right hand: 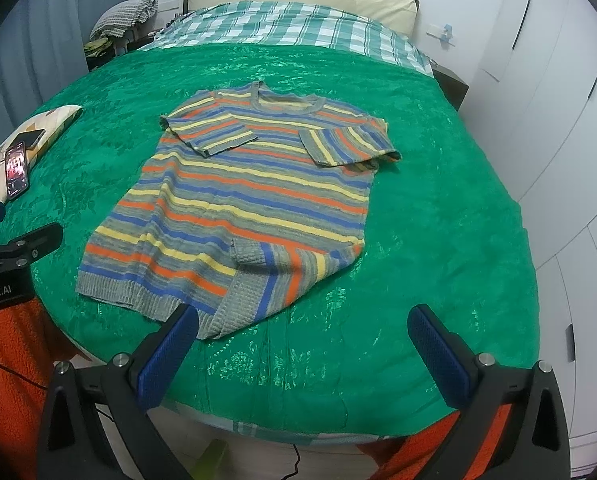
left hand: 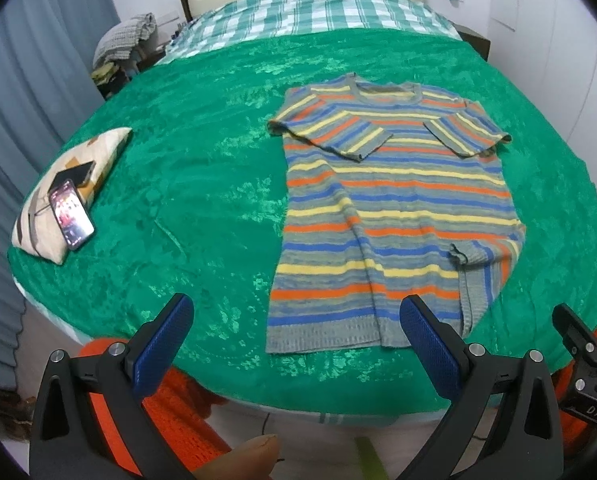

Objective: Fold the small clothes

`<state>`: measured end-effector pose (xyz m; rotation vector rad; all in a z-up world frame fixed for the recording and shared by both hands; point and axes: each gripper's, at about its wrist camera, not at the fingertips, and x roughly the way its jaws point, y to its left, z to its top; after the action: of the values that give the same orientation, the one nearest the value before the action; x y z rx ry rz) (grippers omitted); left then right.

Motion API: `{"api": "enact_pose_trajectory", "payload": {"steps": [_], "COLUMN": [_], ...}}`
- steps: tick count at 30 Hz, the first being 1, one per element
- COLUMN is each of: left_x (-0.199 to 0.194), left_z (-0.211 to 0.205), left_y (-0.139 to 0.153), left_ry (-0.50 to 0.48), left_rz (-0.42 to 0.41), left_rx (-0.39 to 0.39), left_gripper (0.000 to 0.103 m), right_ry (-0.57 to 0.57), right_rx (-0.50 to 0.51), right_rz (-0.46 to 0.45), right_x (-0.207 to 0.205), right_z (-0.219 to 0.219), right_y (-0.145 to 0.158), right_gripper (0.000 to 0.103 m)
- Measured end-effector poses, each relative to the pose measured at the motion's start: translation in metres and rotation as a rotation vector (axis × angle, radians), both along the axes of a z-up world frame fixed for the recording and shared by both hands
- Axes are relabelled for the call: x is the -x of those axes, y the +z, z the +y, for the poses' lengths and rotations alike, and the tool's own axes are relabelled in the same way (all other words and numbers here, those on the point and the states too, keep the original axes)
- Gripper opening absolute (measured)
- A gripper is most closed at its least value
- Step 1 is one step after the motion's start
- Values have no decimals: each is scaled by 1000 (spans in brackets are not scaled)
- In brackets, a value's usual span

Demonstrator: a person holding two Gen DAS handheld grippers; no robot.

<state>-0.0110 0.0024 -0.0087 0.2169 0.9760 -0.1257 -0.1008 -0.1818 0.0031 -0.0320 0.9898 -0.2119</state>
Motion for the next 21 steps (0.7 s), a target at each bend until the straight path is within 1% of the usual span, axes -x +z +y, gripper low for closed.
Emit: {"api": "enact_pose_trajectory", "payload": {"steps": [16, 21], "left_x": [2, 2], "left_z": [-3, -4], "left_y": [1, 0], "left_ry": [-4, -4], "left_rz": [-9, -9], "left_rx": [-29, -26], "left_gripper": [103, 103], "right_ry": [-7, -6], "right_rx": [-4, -3], "right_rz": [1, 1], "right_x": [0, 0], "right_z": [0, 0], "right_y": [-1, -1], "right_gripper": [103, 103]}}
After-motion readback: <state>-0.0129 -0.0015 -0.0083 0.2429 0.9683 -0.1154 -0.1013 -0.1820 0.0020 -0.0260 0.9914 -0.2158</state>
